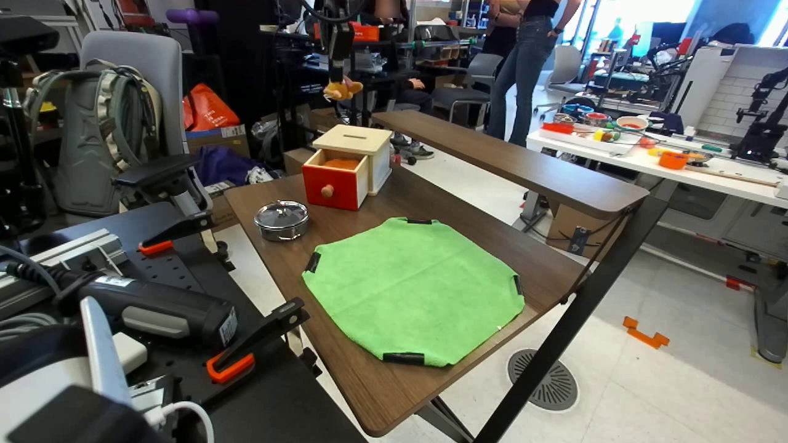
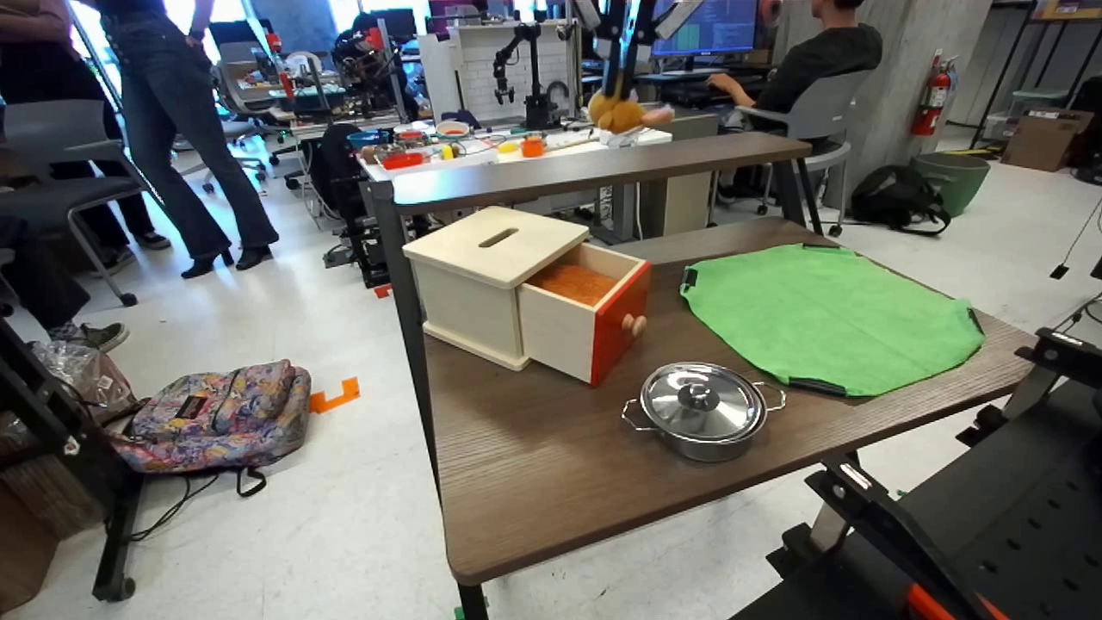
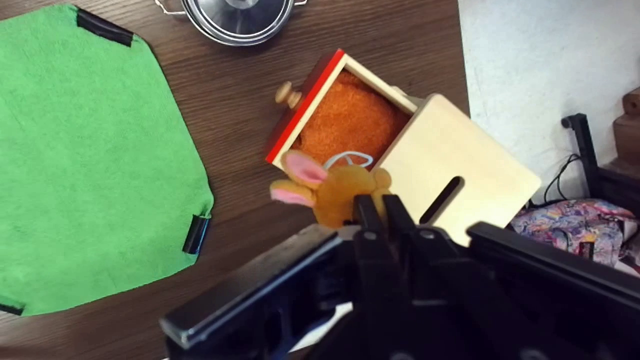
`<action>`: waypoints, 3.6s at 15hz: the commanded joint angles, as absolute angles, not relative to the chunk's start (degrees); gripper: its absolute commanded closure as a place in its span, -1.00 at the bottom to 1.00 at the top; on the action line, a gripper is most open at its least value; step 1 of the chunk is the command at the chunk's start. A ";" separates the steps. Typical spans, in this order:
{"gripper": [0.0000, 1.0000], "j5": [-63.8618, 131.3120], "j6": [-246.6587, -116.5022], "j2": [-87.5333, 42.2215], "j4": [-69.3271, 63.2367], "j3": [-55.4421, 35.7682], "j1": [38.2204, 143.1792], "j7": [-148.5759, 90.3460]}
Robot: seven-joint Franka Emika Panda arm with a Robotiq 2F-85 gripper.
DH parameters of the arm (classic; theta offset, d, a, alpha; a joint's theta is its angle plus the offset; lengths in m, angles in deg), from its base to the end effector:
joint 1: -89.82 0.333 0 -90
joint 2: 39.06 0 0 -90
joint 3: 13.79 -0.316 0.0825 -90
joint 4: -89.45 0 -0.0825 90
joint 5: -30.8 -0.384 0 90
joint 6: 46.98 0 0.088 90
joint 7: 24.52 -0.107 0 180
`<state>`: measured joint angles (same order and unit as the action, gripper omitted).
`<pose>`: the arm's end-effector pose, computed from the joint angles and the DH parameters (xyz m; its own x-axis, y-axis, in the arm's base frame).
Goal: Move the orange toy to the right, move it back to the left and slide the green cloth to the left
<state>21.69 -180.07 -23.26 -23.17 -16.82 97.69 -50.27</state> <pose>0.6027 0.1176 0.3416 0.9336 -0.3581 0.0061 -0.3528 -0.9225 -0.1565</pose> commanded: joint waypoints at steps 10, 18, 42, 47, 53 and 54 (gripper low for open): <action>0.96 7.62 -183.06 -8.82 -13.98 -16.73 87.71 -39.73; 0.96 8.56 -183.74 1.39 -7.76 -15.54 88.28 -43.71; -1.00 7.14 -197.87 -6.31 -22.16 -16.14 91.24 -48.55; -1.00 7.52 -195.59 -9.19 -24.01 -16.12 91.01 -49.06; -1.00 9.32 -194.42 -6.17 -19.90 -14.24 91.76 -51.32; -1.00 9.86 -193.97 -5.11 -18.56 -13.68 92.08 -52.02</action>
